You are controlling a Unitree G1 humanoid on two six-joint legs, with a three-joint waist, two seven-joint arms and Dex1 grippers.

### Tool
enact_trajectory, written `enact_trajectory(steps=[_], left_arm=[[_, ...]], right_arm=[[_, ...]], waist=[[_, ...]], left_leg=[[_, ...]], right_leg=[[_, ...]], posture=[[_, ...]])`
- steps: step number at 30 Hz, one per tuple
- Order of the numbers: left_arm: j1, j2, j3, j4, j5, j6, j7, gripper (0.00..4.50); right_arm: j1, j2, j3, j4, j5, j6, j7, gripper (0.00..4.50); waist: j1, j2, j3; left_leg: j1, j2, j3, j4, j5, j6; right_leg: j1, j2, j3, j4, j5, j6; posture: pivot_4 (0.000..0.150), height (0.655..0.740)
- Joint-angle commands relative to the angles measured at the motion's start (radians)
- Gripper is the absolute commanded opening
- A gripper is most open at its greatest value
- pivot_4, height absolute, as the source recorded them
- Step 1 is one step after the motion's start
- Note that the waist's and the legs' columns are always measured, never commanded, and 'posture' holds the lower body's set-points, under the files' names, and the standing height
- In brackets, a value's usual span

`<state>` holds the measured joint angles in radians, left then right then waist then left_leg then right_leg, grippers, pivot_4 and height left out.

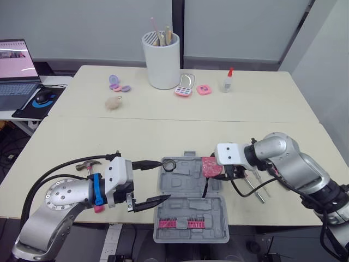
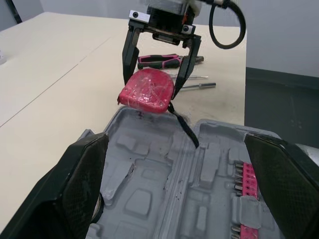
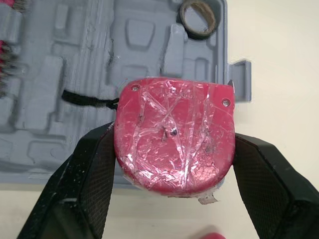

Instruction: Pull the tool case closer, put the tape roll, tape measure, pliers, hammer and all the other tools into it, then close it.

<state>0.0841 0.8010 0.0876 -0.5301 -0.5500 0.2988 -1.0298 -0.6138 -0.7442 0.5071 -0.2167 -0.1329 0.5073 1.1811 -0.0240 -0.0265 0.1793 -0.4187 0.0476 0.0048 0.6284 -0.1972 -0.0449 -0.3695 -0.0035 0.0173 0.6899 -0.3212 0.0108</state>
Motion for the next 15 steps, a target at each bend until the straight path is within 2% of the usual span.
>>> enact_trajectory(steps=[1,15], left_arm=[[-0.024,0.008,0.013,-0.008,-0.013,0.011,0.000,4.50],[-0.027,0.018,0.008,-0.011,0.005,0.009,-0.026,4.50]], right_arm=[[-0.019,0.013,0.040,0.062,-0.065,-0.044,-0.024,3.16],[-0.053,0.137,0.104,0.241,-0.182,-0.152,-0.064,3.16]], waist=[[0.000,0.000,0.000],[-0.005,0.000,0.000]], left_leg=[[0.000,0.000,0.000,0.000,0.000,0.000],[0.001,0.001,0.000,0.000,0.000,0.000]], right_leg=[[0.000,0.000,0.000,0.000,0.000,0.000],[-0.003,0.001,0.000,0.007,-0.001,-0.003]], posture=[[0.150,0.7400],[0.150,0.7400]])
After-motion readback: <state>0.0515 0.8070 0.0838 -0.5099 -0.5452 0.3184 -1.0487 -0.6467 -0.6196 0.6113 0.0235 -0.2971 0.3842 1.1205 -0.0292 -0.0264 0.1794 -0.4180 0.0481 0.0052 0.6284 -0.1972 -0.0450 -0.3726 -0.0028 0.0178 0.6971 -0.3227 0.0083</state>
